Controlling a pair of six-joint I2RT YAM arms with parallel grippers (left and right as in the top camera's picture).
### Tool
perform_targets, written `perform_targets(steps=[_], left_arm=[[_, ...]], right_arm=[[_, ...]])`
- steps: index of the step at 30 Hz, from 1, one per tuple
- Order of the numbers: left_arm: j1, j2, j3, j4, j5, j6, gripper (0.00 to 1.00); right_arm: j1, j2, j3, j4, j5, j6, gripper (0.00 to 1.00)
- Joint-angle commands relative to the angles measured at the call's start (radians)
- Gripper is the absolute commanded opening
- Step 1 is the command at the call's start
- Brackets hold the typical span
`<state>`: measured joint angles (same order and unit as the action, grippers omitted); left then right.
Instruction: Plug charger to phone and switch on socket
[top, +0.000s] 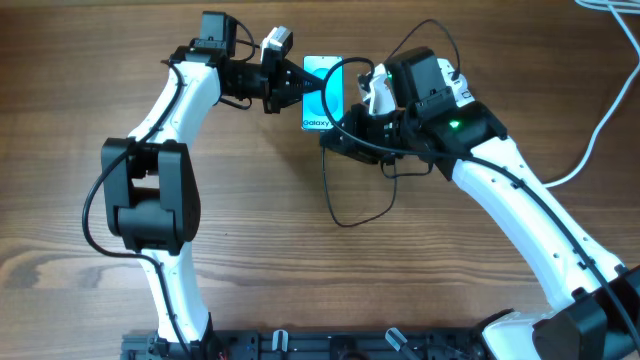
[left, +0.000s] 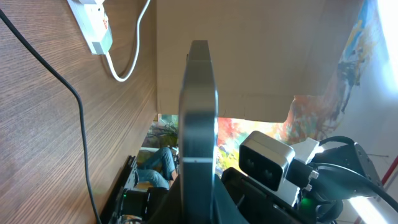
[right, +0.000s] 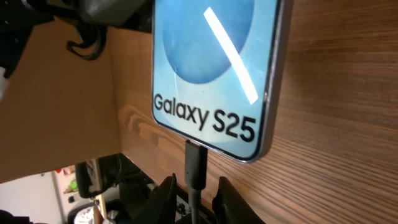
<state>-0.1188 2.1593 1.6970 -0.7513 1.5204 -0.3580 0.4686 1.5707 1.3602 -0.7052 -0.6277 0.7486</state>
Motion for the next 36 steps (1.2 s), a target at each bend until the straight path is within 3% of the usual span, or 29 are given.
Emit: perform_targets(steps=[1, 6, 8, 15, 22, 28, 36], left_arm=[[-0.003, -0.035, 0.003, 0.003, 0.057, -0.009, 0.04], [-0.003, -0.035, 0.003, 0.003, 0.057, -0.011, 0.04], [-0.003, -0.035, 0.003, 0.003, 0.057, -0.015, 0.04], [-0.003, -0.035, 0.003, 0.005, 0.056, -0.016, 0.04], [-0.003, -0.035, 0.003, 0.022, 0.057, -0.016, 0.04], [-0.003, -0.035, 0.003, 0.04, 0.056, -0.015, 0.04], [-0.003, -0.035, 0.003, 0.113, 0.05, -0.01, 0.04]], right_arm=[[0.006, 0.01, 0.022, 0.016, 0.005, 0.036, 0.23], [0.006, 0.016, 0.02, 0.011, 0.009, 0.039, 0.23], [0.006, 0.026, 0.019, 0.007, 0.009, 0.039, 0.3], [0.013, 0.053, 0.019, -0.014, -0.003, 0.035, 0.3], [0.043, 0.053, 0.019, -0.01, 0.023, 0.018, 0.29], [0.043, 0.053, 0.019, -0.013, 0.024, 0.013, 0.19], [0.043, 0.053, 0.019, -0.014, 0.016, 0.01, 0.19]])
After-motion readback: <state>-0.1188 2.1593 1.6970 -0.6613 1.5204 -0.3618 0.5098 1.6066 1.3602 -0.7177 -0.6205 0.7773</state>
